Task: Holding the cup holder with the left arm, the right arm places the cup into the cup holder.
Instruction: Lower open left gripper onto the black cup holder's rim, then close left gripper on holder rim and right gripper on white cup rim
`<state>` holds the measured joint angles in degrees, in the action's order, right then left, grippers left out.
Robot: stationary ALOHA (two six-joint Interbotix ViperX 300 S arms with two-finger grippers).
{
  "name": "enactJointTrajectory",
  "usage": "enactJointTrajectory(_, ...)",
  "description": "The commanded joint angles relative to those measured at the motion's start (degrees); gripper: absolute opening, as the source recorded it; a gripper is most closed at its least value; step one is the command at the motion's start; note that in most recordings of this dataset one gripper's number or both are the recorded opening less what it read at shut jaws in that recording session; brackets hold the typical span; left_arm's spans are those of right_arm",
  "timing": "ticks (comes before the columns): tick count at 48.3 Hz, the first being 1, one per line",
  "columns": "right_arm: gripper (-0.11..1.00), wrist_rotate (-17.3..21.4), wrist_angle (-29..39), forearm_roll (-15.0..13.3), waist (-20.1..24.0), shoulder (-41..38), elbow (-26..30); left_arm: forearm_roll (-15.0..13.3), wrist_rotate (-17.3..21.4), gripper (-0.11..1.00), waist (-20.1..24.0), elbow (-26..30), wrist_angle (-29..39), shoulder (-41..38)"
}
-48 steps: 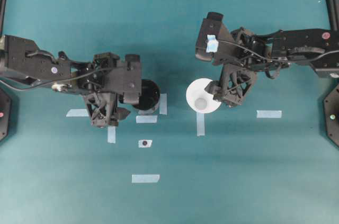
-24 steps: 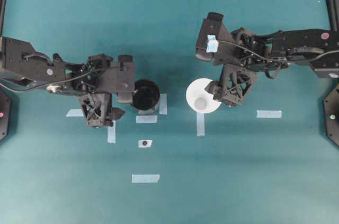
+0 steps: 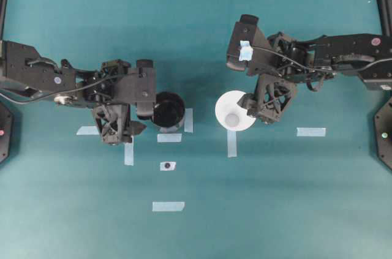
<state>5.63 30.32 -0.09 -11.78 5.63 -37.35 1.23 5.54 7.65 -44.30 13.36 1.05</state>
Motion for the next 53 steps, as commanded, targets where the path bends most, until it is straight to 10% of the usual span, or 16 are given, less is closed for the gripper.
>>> enactJointTrajectory(1, 0.99, 0.44, -0.62, 0.09, -0.18, 0.53, 0.26, 0.26, -0.09, 0.96, 0.26, 0.97, -0.53, 1.32)
enactJointTrajectory(53, 0.99, 0.53, -2.46, 0.09, -0.09, -1.93, -0.09, 0.26, -0.09, 0.96, 0.35, 0.09, -2.29, 1.05)
